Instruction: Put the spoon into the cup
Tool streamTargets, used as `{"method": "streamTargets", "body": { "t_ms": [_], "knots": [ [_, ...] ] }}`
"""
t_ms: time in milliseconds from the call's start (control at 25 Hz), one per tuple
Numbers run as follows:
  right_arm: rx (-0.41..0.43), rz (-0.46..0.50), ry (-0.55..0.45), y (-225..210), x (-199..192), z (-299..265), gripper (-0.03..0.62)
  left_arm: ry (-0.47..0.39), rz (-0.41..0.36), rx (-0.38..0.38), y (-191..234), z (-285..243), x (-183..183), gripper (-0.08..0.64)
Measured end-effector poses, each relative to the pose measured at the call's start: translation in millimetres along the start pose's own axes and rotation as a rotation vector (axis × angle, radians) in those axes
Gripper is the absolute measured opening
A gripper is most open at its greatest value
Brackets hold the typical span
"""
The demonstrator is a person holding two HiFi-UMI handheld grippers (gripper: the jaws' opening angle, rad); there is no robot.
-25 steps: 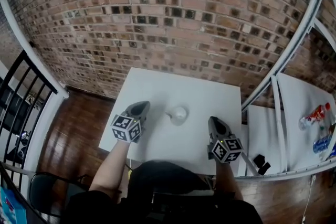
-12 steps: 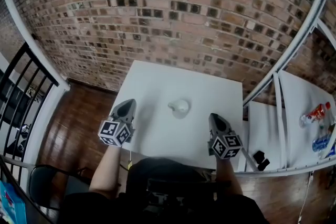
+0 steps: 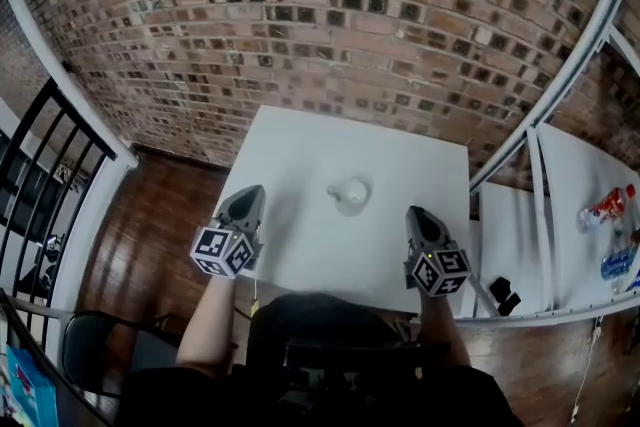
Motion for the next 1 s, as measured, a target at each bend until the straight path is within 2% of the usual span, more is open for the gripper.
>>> {"method": "streamTargets", "body": {
  "t_ms": [520,720,1000],
  "knots": [
    [-0.005,-0.007,0.016,2.3,-4.5,7.0,0.002,0.022,0.012,0.016,-2.0,7.8,-11.6,0.003],
    [-0.002,-0.008,0.021,1.8,-5.4,4.8,0.002,-0.003,0.023,0.046,3.4,9.5,-8.9,0.002],
    [-0.002,-0.010,0.023,0.9,-6.9,3.8,0.002,0.018,0.020,0.033,0.7,7.5,-11.7,0.002]
  ]
}}
Point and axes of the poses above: the fingertips, and each gripper's own axes: z backward along the fingers, y to its left, x out of its top, the point moved 5 cm from there along z, backward along the fingers, and after that the axes turned 11 degrees about x, right-handed, at the moved point
